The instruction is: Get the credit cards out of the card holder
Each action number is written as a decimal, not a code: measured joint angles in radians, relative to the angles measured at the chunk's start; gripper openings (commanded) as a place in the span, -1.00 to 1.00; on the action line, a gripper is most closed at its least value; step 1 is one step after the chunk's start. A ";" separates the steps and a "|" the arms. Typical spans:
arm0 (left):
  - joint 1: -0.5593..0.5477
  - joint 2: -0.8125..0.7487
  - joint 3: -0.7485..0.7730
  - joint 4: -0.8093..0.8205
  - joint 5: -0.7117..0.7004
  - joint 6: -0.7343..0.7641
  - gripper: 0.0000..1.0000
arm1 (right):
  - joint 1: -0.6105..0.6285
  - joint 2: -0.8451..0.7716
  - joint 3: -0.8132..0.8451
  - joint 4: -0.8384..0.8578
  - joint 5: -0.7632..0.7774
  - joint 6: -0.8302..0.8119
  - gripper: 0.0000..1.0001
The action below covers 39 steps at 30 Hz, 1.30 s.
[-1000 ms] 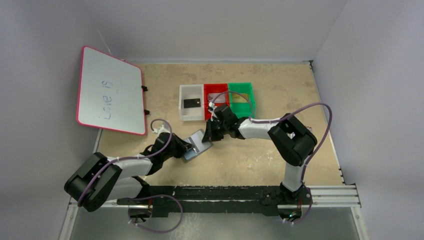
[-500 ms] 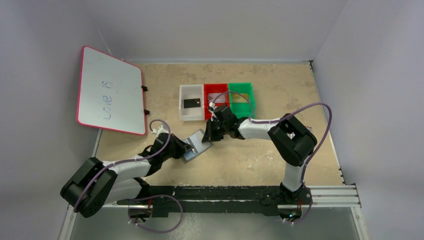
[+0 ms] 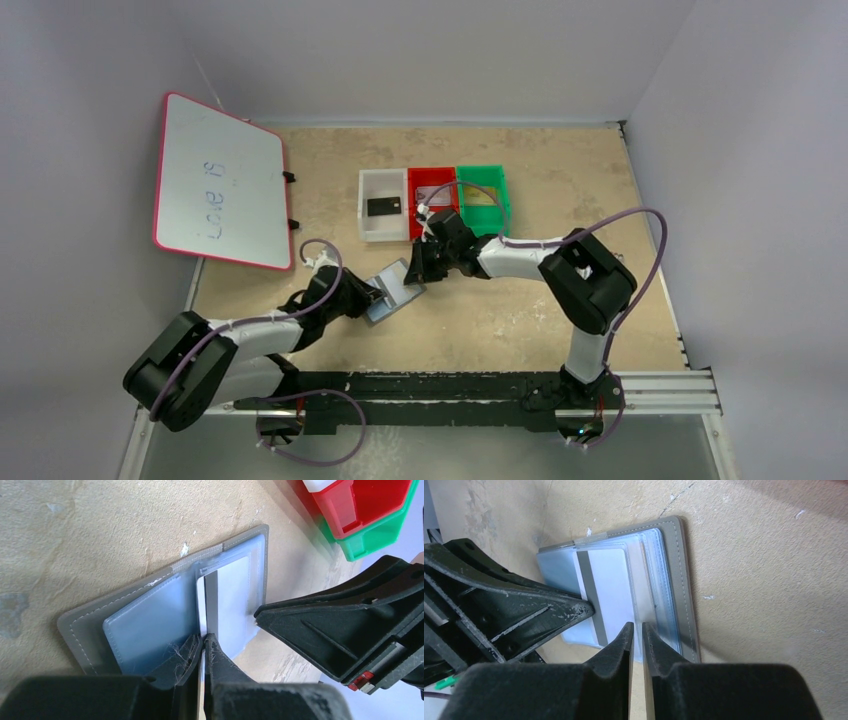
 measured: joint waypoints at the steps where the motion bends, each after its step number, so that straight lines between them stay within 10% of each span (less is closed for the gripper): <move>1: 0.000 0.006 0.000 0.007 0.001 0.000 -0.99 | 0.000 -0.004 0.000 -0.002 -0.002 -0.008 -0.72; 39: 0.000 0.049 0.013 0.042 0.016 0.012 -0.67 | 0.024 -0.030 0.007 -0.089 0.005 -0.058 -0.60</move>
